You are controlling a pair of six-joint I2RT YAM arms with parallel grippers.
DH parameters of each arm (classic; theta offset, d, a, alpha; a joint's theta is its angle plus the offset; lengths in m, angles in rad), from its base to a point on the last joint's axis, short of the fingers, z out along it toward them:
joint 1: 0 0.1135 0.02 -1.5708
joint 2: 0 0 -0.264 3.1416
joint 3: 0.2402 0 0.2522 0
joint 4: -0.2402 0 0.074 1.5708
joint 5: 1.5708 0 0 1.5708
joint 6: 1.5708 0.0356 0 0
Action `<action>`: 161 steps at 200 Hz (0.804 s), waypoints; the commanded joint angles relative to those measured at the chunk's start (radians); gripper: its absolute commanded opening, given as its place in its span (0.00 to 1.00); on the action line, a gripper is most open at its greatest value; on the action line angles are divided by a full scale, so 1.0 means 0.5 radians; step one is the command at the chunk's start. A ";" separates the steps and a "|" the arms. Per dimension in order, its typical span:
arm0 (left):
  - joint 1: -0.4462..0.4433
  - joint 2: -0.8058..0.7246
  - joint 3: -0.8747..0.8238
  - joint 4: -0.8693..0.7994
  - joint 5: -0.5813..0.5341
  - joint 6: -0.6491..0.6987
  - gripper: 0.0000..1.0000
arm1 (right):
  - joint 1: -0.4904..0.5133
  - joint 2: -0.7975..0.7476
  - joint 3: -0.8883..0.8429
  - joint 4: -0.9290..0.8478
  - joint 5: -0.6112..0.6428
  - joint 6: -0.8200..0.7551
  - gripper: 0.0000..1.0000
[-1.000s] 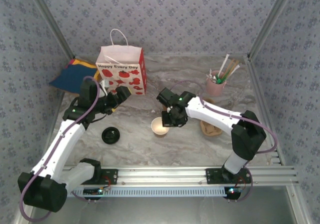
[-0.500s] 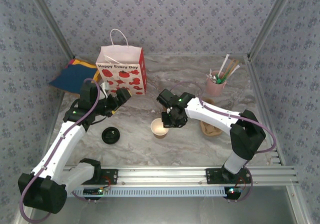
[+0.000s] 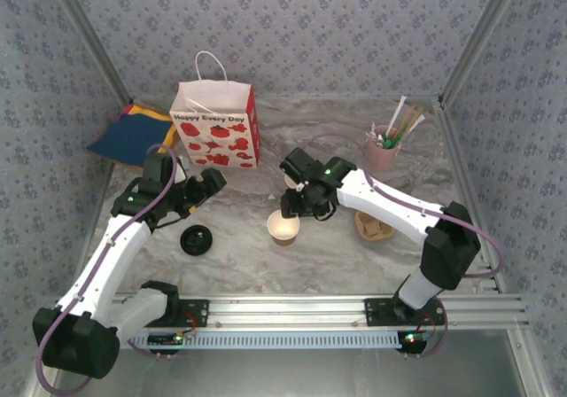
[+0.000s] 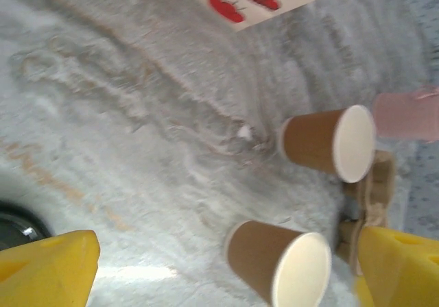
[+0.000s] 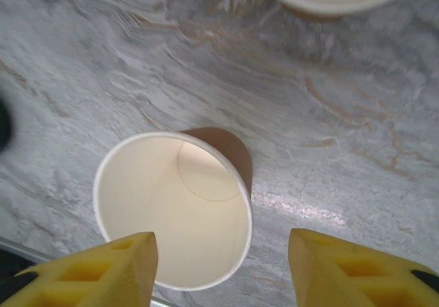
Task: Pack the takeout coffee
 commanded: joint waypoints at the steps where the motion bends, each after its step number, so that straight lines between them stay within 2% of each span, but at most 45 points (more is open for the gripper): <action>1: 0.011 -0.011 0.026 -0.351 -0.150 0.113 0.91 | -0.020 -0.109 0.071 -0.048 0.109 -0.053 0.64; 14: 0.008 -0.014 0.004 -0.450 -0.220 0.140 0.88 | -0.035 -0.145 0.059 -0.016 0.137 -0.065 0.74; 37: -0.017 -0.001 -0.026 -0.611 -0.337 0.152 0.77 | -0.064 -0.194 0.033 0.010 0.199 -0.065 0.99; 50: -0.066 0.029 -0.026 -0.685 -0.429 0.146 0.69 | -0.081 -0.215 0.012 0.022 0.215 -0.066 1.00; 66: -0.188 0.107 0.004 -0.766 -0.572 0.114 0.63 | -0.100 -0.250 -0.019 0.044 0.246 -0.065 1.00; 79: -0.310 0.185 0.033 -0.801 -0.652 0.074 0.47 | -0.109 -0.282 -0.052 0.062 0.260 -0.065 1.00; 85: -0.356 0.228 0.047 -0.811 -0.685 0.047 0.43 | -0.115 -0.295 -0.069 0.077 0.258 -0.065 1.00; 128: -0.555 0.579 0.124 -0.827 -0.779 -0.012 0.35 | -0.156 -0.369 -0.137 0.104 0.252 -0.065 1.00; 161: -0.599 0.776 0.179 -0.804 -0.785 0.008 0.34 | -0.174 -0.416 -0.174 0.107 0.257 -0.065 1.00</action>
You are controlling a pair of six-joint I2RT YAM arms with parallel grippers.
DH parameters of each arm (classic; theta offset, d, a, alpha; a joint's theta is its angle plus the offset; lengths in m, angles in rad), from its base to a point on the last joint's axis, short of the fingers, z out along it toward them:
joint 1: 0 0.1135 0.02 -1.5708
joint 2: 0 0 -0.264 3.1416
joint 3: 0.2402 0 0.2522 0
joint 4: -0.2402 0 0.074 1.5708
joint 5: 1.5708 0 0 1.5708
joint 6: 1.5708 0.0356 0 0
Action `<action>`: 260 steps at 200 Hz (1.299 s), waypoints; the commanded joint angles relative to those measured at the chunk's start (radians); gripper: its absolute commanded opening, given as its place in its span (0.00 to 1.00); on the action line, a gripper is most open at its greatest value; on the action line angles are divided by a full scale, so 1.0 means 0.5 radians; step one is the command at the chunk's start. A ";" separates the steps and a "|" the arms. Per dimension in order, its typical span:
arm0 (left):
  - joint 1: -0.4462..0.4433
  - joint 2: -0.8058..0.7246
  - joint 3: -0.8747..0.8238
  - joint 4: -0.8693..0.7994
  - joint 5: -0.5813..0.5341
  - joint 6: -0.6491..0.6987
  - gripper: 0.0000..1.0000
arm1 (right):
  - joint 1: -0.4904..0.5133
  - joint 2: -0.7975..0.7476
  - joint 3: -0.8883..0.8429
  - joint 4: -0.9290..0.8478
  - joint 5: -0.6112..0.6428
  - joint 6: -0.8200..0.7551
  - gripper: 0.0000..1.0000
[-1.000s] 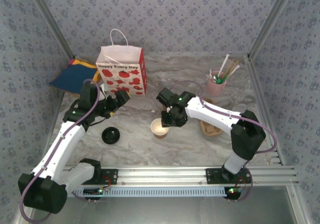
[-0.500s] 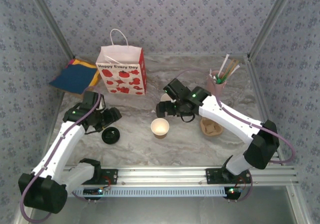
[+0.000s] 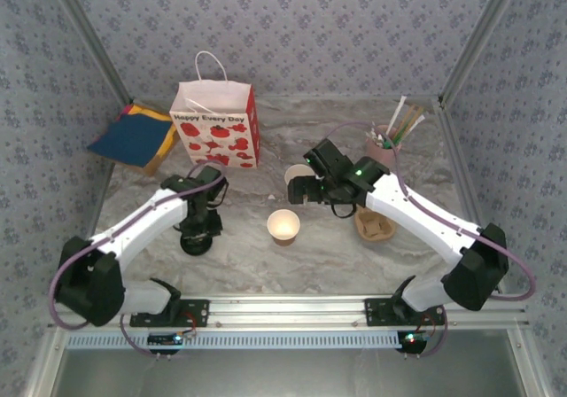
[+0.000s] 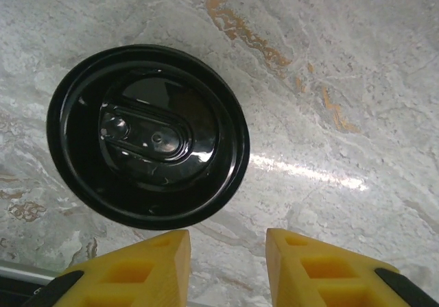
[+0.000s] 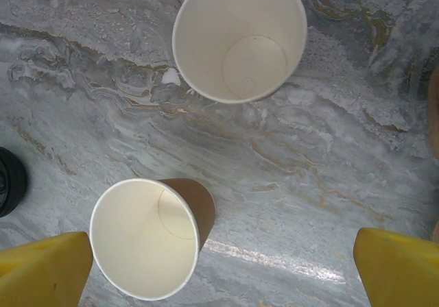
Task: Pack the takeout coffee
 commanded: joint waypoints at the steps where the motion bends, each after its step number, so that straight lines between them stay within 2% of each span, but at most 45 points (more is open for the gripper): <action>1: -0.022 0.085 0.073 -0.052 -0.057 -0.009 0.34 | -0.017 -0.067 -0.029 0.005 0.048 -0.005 1.00; 58: -0.023 0.285 0.068 0.029 -0.054 0.059 0.29 | -0.035 -0.124 -0.088 0.017 0.053 -0.005 1.00; 160: -0.019 0.419 0.039 0.116 -0.048 0.122 0.27 | -0.033 -0.124 -0.104 0.017 0.042 -0.002 1.00; 178: -0.021 0.423 0.036 0.117 -0.053 0.125 0.20 | -0.034 -0.127 -0.101 0.012 0.045 -0.002 1.00; 223: -0.019 0.411 0.022 0.112 -0.065 0.127 0.15 | -0.034 -0.130 -0.104 0.008 0.049 0.007 1.00; 239: -0.020 0.407 0.018 0.110 -0.063 0.123 0.07 | -0.032 -0.131 -0.107 0.009 0.051 0.010 1.00; 260: -0.019 0.383 0.019 0.091 -0.069 0.120 0.04 | -0.034 -0.131 -0.104 0.010 0.050 0.009 1.00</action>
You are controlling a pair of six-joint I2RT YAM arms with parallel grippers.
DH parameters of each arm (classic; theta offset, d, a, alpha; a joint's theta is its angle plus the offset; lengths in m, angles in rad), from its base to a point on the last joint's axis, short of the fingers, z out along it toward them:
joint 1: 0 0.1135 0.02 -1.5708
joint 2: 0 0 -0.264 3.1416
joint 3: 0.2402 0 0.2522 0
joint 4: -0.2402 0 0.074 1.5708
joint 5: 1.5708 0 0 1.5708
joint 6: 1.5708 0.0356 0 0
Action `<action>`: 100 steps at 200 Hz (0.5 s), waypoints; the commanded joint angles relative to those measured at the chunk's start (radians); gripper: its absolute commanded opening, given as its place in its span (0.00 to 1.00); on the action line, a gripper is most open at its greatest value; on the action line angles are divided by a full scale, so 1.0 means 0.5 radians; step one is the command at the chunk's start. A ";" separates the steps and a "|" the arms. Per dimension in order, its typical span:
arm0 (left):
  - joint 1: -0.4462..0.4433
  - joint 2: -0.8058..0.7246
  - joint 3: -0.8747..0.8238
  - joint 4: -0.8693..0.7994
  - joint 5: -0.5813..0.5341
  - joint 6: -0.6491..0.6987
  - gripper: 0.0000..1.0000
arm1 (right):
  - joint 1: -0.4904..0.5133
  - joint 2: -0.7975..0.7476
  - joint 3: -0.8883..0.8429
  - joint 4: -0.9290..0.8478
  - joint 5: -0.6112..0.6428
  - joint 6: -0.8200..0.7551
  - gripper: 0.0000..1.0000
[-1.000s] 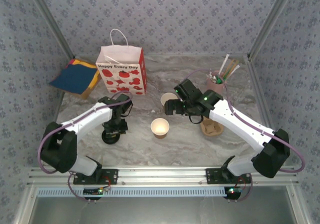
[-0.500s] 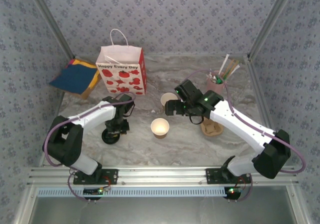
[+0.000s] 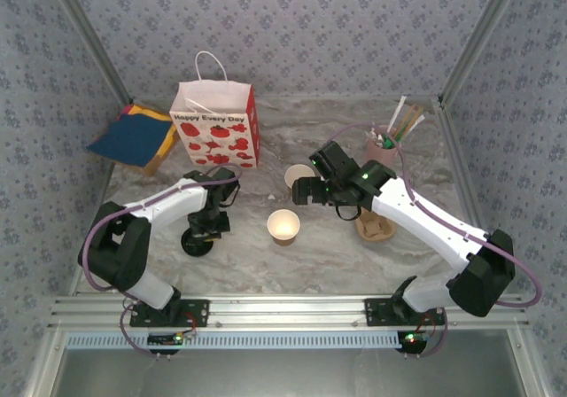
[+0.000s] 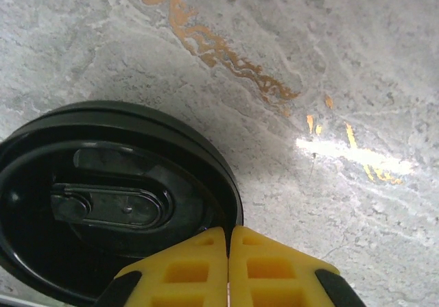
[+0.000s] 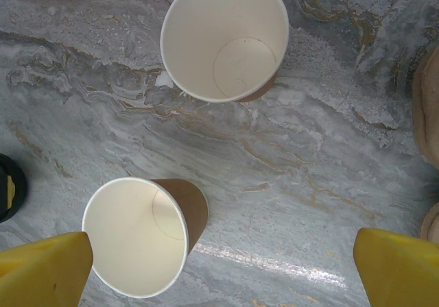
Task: Pack the takeout coffee
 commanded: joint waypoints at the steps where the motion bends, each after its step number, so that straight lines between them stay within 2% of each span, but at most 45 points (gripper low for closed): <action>1: -0.006 -0.030 -0.002 -0.058 -0.040 0.008 0.04 | -0.006 -0.048 -0.022 -0.023 0.043 0.010 1.00; 18: -0.008 -0.059 0.017 -0.098 -0.046 0.005 0.00 | -0.005 -0.051 -0.025 -0.024 0.044 0.013 1.00; 100: 0.016 -0.278 0.151 -0.277 -0.007 -0.019 0.00 | 0.004 -0.058 -0.016 -0.009 0.039 0.015 1.00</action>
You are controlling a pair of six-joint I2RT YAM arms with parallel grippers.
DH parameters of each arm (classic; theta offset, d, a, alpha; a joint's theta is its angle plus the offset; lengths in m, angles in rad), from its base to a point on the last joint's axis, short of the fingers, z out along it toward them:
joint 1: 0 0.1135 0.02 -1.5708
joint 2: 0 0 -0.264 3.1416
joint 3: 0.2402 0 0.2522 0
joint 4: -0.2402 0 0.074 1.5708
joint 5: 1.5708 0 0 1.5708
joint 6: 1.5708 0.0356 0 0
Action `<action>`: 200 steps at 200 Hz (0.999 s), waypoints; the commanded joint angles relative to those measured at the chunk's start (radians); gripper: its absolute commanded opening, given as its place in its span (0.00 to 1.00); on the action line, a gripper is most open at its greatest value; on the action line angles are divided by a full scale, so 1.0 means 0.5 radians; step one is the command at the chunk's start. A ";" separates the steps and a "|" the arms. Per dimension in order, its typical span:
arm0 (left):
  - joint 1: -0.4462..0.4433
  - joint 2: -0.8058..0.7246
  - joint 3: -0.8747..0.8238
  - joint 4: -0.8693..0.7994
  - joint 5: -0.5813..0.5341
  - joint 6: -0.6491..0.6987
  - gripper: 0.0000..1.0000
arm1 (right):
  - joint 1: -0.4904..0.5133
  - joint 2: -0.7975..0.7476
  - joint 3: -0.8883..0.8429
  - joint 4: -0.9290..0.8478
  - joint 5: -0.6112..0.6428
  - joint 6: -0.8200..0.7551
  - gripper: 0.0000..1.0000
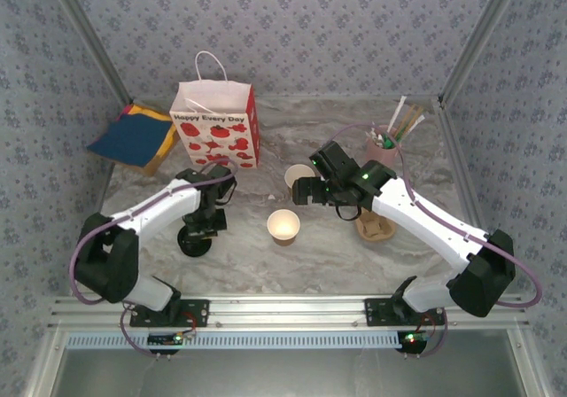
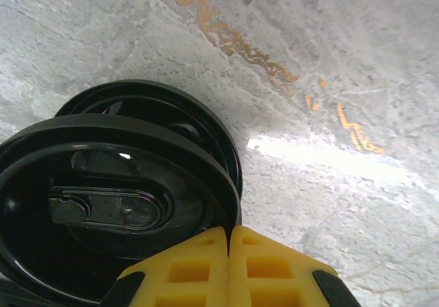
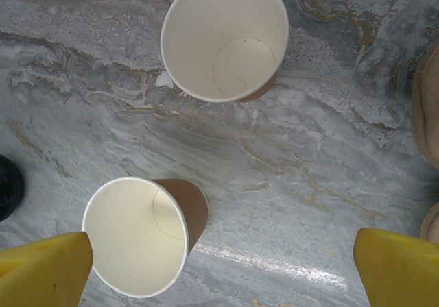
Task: Pack the takeout coffee
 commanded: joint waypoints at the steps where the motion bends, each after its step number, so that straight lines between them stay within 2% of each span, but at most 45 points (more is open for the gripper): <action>1: 0.016 -0.094 0.085 -0.121 0.022 -0.017 0.00 | 0.003 -0.055 -0.014 -0.008 0.038 0.016 1.00; 34: 0.092 -0.257 0.165 -0.018 0.311 -0.054 0.00 | 0.001 -0.066 -0.002 0.020 0.015 0.007 1.00; 53: 0.159 -0.388 0.215 0.148 0.578 -0.108 0.00 | -0.013 -0.089 0.004 0.056 -0.011 -0.003 1.00; 93: 0.232 -0.600 0.307 0.528 0.952 -0.296 0.00 | -0.109 -0.226 -0.054 0.273 -0.209 -0.005 1.00; 134: 0.281 -0.713 0.210 1.240 1.374 -0.676 0.00 | -0.233 -0.374 -0.176 0.600 -0.540 0.014 1.00; 167: 0.314 -0.740 0.162 1.731 1.526 -0.978 0.00 | -0.382 -0.462 -0.319 1.007 -0.866 0.228 1.00; 200: 0.344 -0.677 0.070 2.374 1.633 -1.375 0.00 | -0.453 -0.510 -0.484 1.560 -1.006 0.522 1.00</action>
